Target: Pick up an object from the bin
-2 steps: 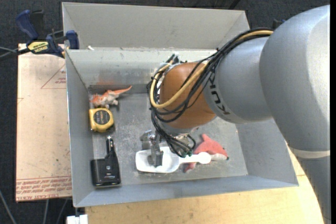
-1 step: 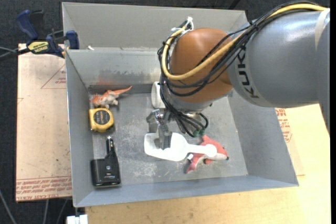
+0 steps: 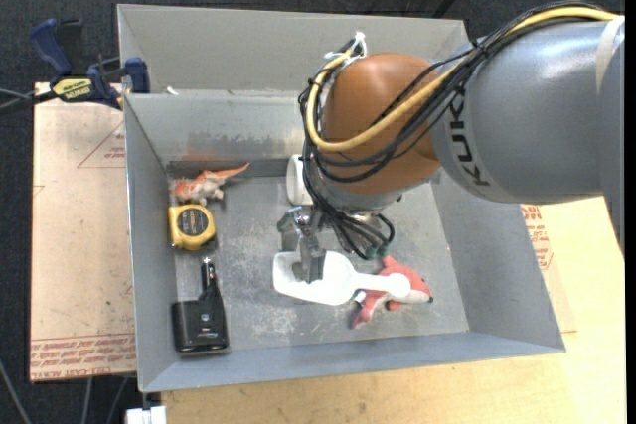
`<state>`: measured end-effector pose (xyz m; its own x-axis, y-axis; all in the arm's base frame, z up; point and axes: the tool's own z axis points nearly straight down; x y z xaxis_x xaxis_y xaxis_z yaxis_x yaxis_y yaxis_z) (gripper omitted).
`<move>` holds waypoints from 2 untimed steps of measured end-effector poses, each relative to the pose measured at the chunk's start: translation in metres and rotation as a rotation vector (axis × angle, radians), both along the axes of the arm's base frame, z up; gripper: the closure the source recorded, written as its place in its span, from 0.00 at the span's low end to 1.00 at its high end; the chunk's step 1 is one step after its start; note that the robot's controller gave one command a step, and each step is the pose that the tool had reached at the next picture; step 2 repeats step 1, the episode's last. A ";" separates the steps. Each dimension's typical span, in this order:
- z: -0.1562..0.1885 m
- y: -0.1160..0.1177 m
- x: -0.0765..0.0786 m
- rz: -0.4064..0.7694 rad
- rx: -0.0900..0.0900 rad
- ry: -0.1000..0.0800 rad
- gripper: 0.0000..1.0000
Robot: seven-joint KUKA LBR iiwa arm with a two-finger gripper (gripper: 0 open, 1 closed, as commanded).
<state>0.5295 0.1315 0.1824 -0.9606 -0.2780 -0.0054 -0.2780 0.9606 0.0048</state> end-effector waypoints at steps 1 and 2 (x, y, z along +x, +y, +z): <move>0.117 0.010 0.004 0.025 0.002 -0.004 1.00; 0.117 0.010 0.004 0.025 0.002 -0.004 1.00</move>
Offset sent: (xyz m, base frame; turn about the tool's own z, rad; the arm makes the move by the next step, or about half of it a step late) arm 0.0000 0.0000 0.0000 0.0000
